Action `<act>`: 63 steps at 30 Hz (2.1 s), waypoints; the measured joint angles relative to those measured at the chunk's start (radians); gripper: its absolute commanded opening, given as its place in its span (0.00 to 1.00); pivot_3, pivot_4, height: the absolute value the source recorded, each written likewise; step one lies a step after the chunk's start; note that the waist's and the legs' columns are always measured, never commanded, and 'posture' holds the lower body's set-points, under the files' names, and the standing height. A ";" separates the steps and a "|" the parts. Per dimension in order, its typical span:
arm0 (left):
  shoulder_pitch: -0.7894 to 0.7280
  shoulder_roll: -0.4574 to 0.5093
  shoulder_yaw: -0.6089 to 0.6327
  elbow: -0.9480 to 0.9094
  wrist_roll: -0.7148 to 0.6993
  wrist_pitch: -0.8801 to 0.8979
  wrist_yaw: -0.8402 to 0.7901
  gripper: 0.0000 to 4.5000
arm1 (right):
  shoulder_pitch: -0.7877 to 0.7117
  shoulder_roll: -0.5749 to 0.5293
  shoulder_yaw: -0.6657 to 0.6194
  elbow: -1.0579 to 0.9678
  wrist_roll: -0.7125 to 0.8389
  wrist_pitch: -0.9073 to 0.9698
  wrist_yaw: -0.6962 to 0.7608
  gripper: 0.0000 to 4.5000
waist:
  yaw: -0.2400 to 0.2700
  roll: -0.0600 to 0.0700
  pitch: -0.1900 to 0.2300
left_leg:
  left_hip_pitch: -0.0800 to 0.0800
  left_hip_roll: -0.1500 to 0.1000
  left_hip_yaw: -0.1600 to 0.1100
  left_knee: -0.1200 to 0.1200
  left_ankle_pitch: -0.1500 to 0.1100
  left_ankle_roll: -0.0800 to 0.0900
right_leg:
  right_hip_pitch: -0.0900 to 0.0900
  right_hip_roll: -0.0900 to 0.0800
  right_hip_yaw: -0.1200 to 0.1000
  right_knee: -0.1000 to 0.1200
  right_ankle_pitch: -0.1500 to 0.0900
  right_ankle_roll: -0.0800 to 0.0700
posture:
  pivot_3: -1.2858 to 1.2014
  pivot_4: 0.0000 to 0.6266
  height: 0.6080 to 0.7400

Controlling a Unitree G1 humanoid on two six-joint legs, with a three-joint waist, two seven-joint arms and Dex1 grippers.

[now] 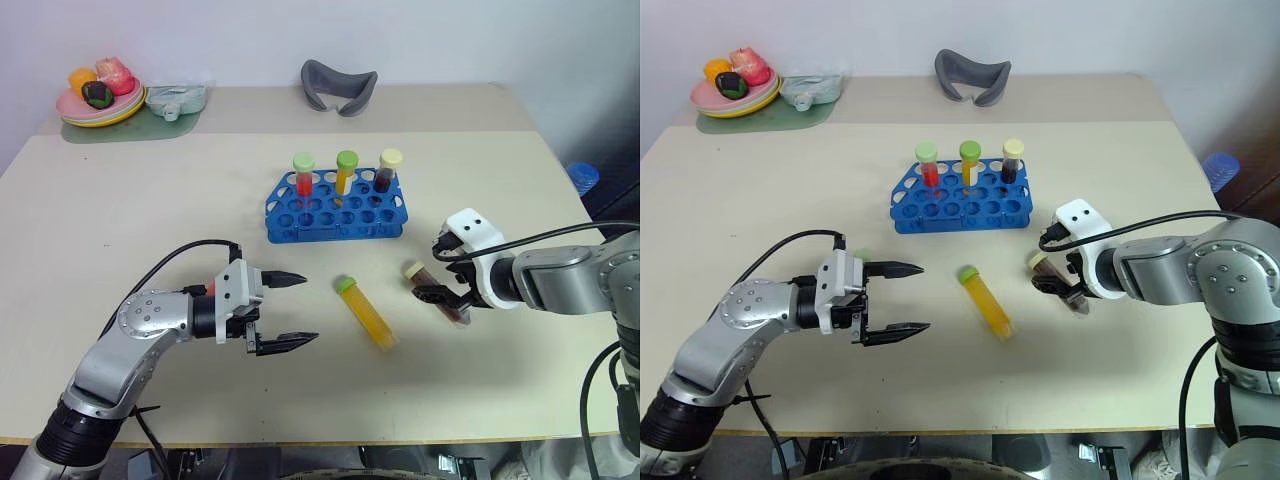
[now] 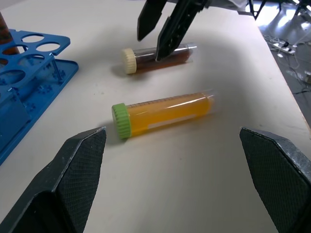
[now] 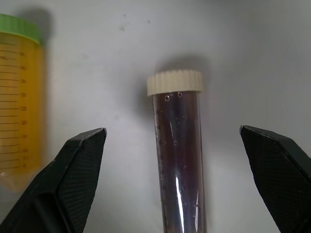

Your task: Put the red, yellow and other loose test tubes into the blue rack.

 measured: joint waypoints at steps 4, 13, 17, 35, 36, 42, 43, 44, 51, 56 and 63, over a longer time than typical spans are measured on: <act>0.001 0.001 0.000 0.000 0.004 -0.002 -0.008 0.99 | -0.004 0.004 0.031 0.014 0.036 0.000 -0.077 1.00 | 0.000 0.000 0.000 | 0.000 0.000 0.000 0.000 0.000 0.000 | 0.000 0.000 0.000 0.000 0.000 0.000 | 0.52 0.24 1.00; 0.022 0.001 -0.001 0.001 0.018 -0.014 -0.018 0.99 | 0.005 0.050 0.087 0.035 0.011 0.000 -0.136 1.00 | 0.000 0.000 0.000 | 0.000 0.000 0.000 0.000 0.000 0.000 | 0.000 0.000 0.000 0.000 0.000 0.000 | 0.52 0.24 1.00; 0.030 0.001 -0.002 0.001 0.018 -0.018 -0.018 1.00 | -0.001 0.065 0.087 0.045 -0.012 0.000 -0.137 0.89 | -0.001 0.000 0.000 | 0.000 0.000 0.000 0.002 0.000 0.000 | 0.000 0.000 0.000 0.001 0.000 0.000 | 0.52 0.24 1.00; 0.078 0.000 -0.002 0.029 0.041 -0.091 -0.033 1.00 | -0.022 0.083 0.097 0.059 -0.086 0.000 -0.098 0.31 | -0.001 0.000 -0.001 | 0.000 0.000 0.000 0.002 0.000 0.000 | 0.000 0.001 0.000 0.001 0.000 0.000 | 0.52 0.24 1.00; 0.078 0.000 -0.001 0.029 0.041 -0.092 -0.033 1.00 | -0.022 0.083 0.098 0.057 -0.089 0.000 -0.094 0.31 | -0.002 0.000 -0.001 | 0.000 0.000 0.000 0.002 0.000 0.000 | 0.000 0.001 0.000 0.001 0.000 0.000 | 0.52 0.24 1.00; 0.106 -0.009 0.054 0.055 0.030 -0.087 0.011 1.00 | -0.045 0.062 0.120 -0.110 -0.193 -0.074 0.077 0.31 | -0.001 0.002 0.001 | -0.003 0.001 -0.001 0.002 0.000 0.000 | -0.004 0.001 0.000 0.002 0.000 0.000 | 0.52 0.24 1.00; 0.107 -0.012 0.079 0.067 0.019 -0.084 0.022 1.00 | -0.050 0.049 0.120 -0.164 -0.229 -0.138 0.138 0.31 | 0.000 0.002 0.001 | -0.004 0.001 -0.001 0.002 0.000 0.000 | -0.005 0.001 0.000 0.003 0.000 0.000 | 0.52 0.24 1.00; 0.109 -0.019 0.109 0.076 0.005 -0.079 0.038 1.00 | -0.036 0.045 0.108 -0.225 -0.288 -0.248 0.210 0.31 | 0.001 0.002 0.001 | -0.005 0.001 -0.002 0.002 0.000 0.000 | -0.006 0.001 -0.001 0.002 0.000 0.000 | 0.52 0.24 1.00; 0.096 -0.068 0.205 0.125 -0.065 -0.047 0.091 1.00 | 0.075 0.268 0.066 -0.222 -0.609 -0.792 0.408 0.31 | 0.000 0.000 -0.001 | -0.006 0.000 -0.002 0.005 0.000 0.000 | -0.005 0.000 -0.002 0.003 0.000 0.000 | 0.52 0.24 1.00; 0.053 -0.120 0.213 0.132 -0.087 -0.039 0.142 1.00 | 0.087 0.468 0.074 -0.009 -0.797 -1.051 0.428 0.31 | -0.003 0.001 0.000 | -0.006 0.000 -0.002 0.007 0.000 0.000 | -0.005 0.001 -0.002 0.005 0.000 0.000 | 0.52 0.24 1.00; 0.035 -0.224 0.195 0.121 -0.071 -0.071 0.234 1.00 | 0.116 0.633 0.082 0.196 -0.998 -1.344 0.461 0.31 | -0.003 0.001 0.000 | -0.006 0.000 -0.002 0.008 0.000 0.000 | -0.005 0.000 -0.002 0.006 0.000 0.000 | 0.52 0.24 1.00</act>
